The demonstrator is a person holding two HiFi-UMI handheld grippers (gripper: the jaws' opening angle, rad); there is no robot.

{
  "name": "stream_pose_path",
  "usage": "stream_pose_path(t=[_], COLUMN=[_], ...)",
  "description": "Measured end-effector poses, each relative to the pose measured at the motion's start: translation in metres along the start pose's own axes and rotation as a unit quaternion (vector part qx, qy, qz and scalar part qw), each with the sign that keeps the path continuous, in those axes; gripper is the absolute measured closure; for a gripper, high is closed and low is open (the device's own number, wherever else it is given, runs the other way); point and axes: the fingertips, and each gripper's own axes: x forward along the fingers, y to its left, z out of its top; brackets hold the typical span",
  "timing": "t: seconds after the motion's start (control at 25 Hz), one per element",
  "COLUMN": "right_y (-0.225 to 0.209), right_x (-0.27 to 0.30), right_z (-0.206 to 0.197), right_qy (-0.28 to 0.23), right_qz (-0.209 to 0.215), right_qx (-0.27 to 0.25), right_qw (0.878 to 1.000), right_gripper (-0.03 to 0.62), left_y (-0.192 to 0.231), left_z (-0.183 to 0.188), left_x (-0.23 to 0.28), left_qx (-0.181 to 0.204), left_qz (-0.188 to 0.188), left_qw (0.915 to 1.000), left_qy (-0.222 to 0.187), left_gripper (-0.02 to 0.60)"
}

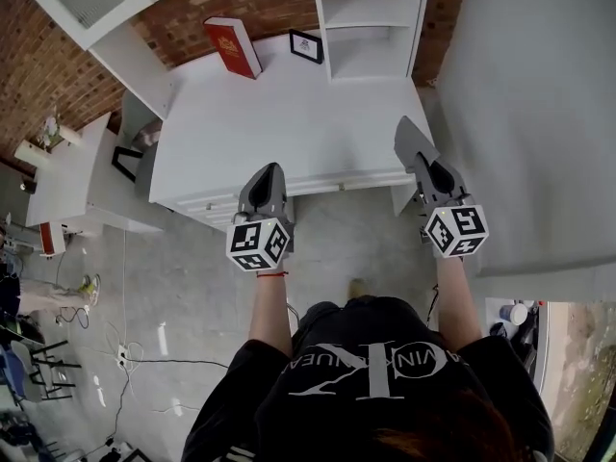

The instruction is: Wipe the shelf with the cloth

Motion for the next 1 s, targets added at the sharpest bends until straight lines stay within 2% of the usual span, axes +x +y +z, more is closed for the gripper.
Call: stream_pose_path(t=[0.28,0.56,1.0], right_y=[-0.025,-0.044,-0.087], right_x=[0.045,0.092,0.204], right_z=[0.002,0.005,0.020], right_qy=[0.011,0.011,0.016], right_qz=[0.018,0.022,0.015], right_qx=[-0.006,-0.006,-0.015], right_qw=[1.000,1.000,1.000], right_gripper=[0.572,0.572,0.572], left_y=[-0.004,0.007,0.032], left_z=[0.000,0.006,0.021], left_x=[0.052,0.104,0.225], left_qx=[0.001,-0.009,-0.003], left_qz=[-0.017,-0.029,-0.071], left_qw=[0.9997,0.9995,0.9974], left_qy=[0.016,0.010,0.014], left_gripper=[0.572,0.572,0.572])
